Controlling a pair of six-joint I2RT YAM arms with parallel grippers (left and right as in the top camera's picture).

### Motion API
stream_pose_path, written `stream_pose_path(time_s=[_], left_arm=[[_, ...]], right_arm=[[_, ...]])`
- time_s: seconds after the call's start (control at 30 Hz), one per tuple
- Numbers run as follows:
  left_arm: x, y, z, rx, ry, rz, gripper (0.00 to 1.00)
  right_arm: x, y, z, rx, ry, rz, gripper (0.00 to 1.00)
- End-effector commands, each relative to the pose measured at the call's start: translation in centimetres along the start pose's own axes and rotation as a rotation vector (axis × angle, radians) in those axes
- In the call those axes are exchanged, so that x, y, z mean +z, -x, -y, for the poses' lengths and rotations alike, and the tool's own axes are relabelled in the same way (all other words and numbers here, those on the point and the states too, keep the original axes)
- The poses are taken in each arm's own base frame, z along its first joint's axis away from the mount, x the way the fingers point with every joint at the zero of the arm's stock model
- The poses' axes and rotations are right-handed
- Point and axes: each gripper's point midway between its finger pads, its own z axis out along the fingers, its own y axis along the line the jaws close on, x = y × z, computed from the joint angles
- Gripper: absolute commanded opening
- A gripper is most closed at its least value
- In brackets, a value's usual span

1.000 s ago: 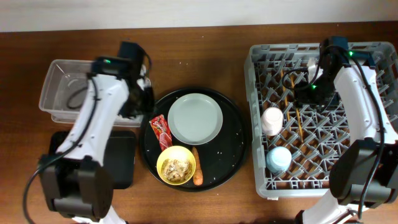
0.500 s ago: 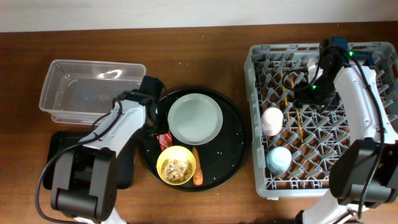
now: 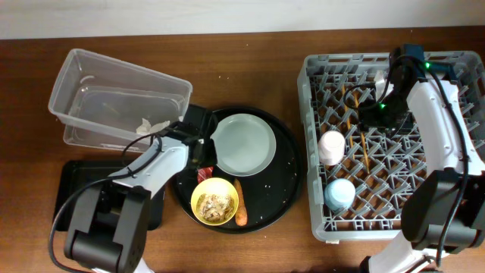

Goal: Sort waste into correct bins and load items into the dishwasher rack
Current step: 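Grasp the red candy wrapper on the tray with the left gripper, then carry the red wrapper over the clear bin with the left gripper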

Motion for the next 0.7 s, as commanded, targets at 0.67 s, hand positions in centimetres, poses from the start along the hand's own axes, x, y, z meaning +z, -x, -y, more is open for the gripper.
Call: stream_pose_path(time_s=[0.67], left_arm=[[-8.9, 2.9, 1.1, -0.004, -0.094, 0.237, 0.0]], right_arm=[[0.0, -0.2, -0.3, 0.001, 0.007, -0.003, 0.67]])
